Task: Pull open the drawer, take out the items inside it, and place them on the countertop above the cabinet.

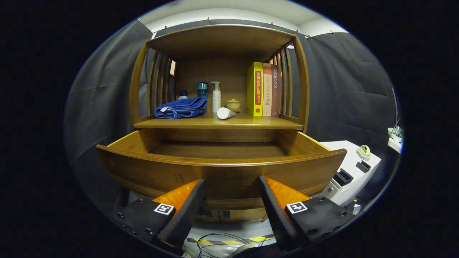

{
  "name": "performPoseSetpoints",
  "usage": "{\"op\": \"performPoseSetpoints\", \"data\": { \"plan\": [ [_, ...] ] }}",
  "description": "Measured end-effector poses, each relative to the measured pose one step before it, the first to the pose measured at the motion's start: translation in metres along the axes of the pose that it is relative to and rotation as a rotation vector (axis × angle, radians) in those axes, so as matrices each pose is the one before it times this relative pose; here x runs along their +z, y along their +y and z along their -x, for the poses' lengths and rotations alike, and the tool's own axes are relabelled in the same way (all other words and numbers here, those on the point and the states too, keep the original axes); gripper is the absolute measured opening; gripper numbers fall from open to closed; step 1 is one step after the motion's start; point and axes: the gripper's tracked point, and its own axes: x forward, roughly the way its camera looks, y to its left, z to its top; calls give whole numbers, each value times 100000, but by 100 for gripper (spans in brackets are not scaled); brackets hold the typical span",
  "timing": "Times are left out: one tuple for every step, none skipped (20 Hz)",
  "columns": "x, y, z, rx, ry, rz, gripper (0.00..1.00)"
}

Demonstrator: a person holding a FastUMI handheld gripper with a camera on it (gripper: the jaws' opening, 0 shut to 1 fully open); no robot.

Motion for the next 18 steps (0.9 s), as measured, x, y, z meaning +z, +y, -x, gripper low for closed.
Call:
{"op": "performPoseSetpoints", "data": {
  "plan": [
    [559,44,-357,-180,-699,554,99],
    [700,-63,-745,-95,-998,595,99],
    [-15,137,-913,-303,1061,376,99],
    [135,-17,-310,-78,-432,-446,98],
    [175,64,-1010,68,1011,-432,99],
    [240,103,-614,111,137,-705,98],
    [192,87,-857,104,508,-191,98],
    [174,-37,-752,-145,-24,218,98],
    [229,42,-358,-223,16,328,97],
    [182,-34,-726,-129,127,178,97],
    [180,12,-645,-147,-118,-289,97],
    [219,3,-679,-55,206,-383,96],
    [28,126,-627,-144,-19,-328,97],
    [214,-15,-794,-166,87,-47,97],
    [170,59,-584,-322,-107,106,97],
    [181,27,-611,-434,-207,227,97],
    [189,47,-554,-417,-137,226,97],
    [164,-23,-537,-342,-121,299,97]
  ]
}}
